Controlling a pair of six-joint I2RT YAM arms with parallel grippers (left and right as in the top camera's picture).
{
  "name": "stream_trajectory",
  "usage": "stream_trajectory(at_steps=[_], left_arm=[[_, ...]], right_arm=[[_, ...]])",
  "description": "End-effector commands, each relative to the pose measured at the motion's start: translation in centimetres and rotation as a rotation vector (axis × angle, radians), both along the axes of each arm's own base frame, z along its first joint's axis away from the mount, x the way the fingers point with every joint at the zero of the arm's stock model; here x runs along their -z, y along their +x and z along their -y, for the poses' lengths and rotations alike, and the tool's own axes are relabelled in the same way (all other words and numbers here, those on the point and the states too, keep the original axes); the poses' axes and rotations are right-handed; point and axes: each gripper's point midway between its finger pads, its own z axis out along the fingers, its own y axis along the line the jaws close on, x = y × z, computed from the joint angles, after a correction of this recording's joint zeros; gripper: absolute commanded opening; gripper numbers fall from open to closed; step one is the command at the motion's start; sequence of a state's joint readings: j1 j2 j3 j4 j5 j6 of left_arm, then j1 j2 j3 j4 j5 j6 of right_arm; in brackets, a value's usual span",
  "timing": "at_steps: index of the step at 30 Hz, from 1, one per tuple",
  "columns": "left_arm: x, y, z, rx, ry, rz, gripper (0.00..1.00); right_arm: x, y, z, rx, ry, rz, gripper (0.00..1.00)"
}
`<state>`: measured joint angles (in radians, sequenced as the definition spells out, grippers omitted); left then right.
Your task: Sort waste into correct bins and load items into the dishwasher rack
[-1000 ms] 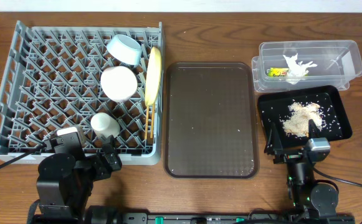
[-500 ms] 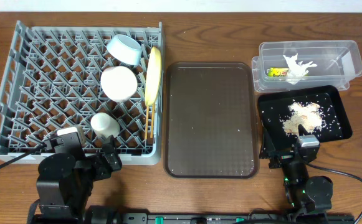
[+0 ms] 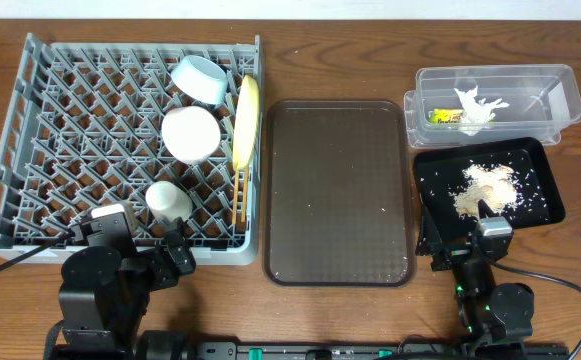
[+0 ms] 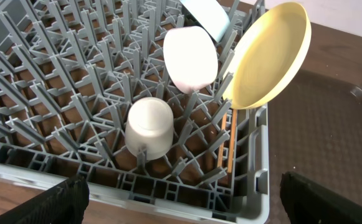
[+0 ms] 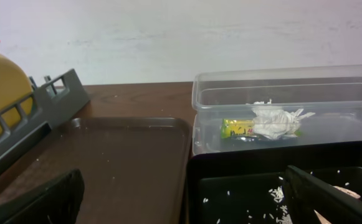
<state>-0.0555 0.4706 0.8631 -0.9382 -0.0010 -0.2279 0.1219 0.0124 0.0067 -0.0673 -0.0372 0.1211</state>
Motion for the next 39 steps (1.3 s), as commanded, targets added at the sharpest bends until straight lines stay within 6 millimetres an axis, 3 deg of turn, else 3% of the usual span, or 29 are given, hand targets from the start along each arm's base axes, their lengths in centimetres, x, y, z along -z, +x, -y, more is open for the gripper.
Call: stream_trajectory(at_steps=[1, 15, 20, 28, 39], left_arm=[[0.1, 0.0, -0.1, 0.003, 0.017, -0.002, 0.99], [0.2, -0.2, -0.2, -0.001, 0.019, 0.001, 0.98], [2.2, -0.6, -1.2, -0.044, 0.045, 0.007, 0.98], [7.3, 1.6, -1.8, -0.077, 0.038, 0.179, 0.98], [7.5, 4.7, -1.8, -0.081, 0.031, 0.463, 0.98]], right_arm=[[0.0, 0.0, 0.1, 0.001, -0.002, 0.001, 0.99], [0.0, 0.0, 0.1, 0.001, -0.002, 0.001, 0.99], [0.0, 0.0, 0.1, 0.001, -0.002, 0.002, 0.99], [0.0, 0.0, 0.1, 0.001, -0.002, 0.002, 0.99], [0.0, 0.0, 0.1, 0.001, -0.002, 0.001, 0.99]])
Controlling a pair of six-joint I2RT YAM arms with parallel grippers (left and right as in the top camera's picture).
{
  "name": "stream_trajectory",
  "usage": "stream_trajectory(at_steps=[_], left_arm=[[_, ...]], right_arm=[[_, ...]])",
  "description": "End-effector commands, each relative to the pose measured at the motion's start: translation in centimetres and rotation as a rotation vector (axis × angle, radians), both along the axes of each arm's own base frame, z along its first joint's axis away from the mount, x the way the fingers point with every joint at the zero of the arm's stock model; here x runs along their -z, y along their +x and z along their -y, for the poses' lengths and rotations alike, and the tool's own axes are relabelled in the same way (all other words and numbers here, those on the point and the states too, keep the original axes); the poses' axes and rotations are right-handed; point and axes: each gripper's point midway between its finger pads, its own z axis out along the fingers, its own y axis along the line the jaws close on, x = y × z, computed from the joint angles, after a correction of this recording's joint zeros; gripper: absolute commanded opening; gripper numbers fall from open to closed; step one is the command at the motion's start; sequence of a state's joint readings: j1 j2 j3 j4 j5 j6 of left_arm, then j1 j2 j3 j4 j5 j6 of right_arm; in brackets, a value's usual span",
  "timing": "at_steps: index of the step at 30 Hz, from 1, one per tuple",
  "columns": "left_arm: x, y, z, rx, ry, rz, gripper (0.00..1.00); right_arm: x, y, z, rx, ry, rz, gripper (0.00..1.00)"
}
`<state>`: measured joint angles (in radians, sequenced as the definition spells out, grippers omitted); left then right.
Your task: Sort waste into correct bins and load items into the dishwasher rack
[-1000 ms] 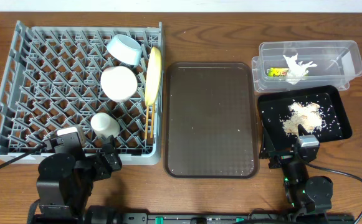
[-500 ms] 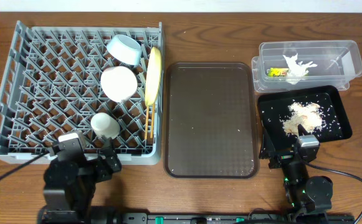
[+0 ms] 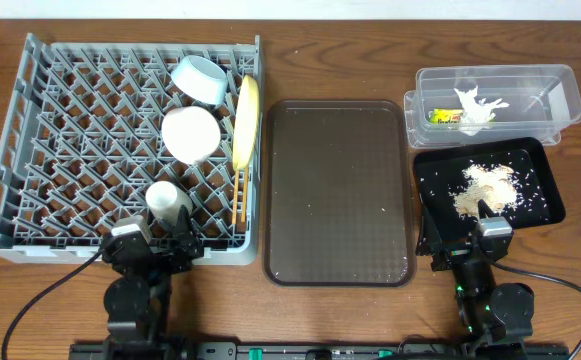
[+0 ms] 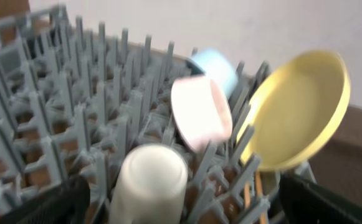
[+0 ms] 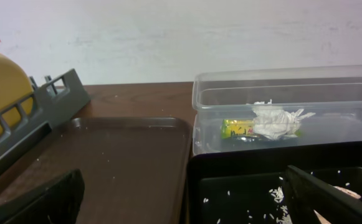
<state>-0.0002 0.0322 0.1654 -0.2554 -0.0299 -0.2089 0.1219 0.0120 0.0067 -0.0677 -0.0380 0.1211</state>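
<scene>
The grey dishwasher rack (image 3: 30, 150) holds a white cup (image 3: 168, 200), a pale pink bowl (image 3: 190, 133), a light blue bowl (image 3: 200, 78), an upright yellow plate (image 3: 245, 120) and wooden chopsticks (image 3: 237, 205). My left gripper (image 3: 160, 250) stands open and empty at the rack's front edge. Its blurred wrist view looks over the cup (image 4: 149, 183), the pink bowl (image 4: 199, 112) and the plate (image 4: 299, 112). My right gripper (image 3: 467, 245) is open and empty at the near edge of the black bin (image 3: 540, 165), which holds rice and food scraps (image 3: 488, 188).
A brown tray (image 3: 337, 190) lies between the rack and the bins, with a few crumbs on it. The clear bin (image 3: 560, 95) behind the black one holds a yellow-green wrapper (image 5: 240, 129) and crumpled tissue (image 5: 277, 121).
My left arm has drawn back and lowered at the table's front. Its camera now looks flatter across the rack, with motion blur. The right arm and all items are unchanged.
</scene>
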Motion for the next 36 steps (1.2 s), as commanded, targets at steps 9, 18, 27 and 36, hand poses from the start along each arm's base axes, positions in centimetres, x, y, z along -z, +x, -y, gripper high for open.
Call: stream_trajectory(at_steps=[9, 18, 27, 36], left_arm=[[-1.2, 1.5, -0.2, 0.004, 0.150, 0.196, 0.98], [2.7, 1.3, 0.6, 0.064, 0.131, 0.043, 0.98], [2.7, 1.3, 0.7, 0.065, 0.131, 0.042, 0.98], [2.7, 1.3, 0.7, 0.065, 0.131, 0.042, 0.98]], right_arm=[[0.0, 0.0, 0.1, 0.002, -0.002, 0.001, 0.99], [0.0, 0.0, 0.1, 0.002, -0.002, 0.001, 0.99], [0.0, 0.0, 0.1, 0.002, -0.002, 0.001, 0.99], [0.0, 0.0, 0.1, 0.002, -0.002, 0.001, 0.99]])
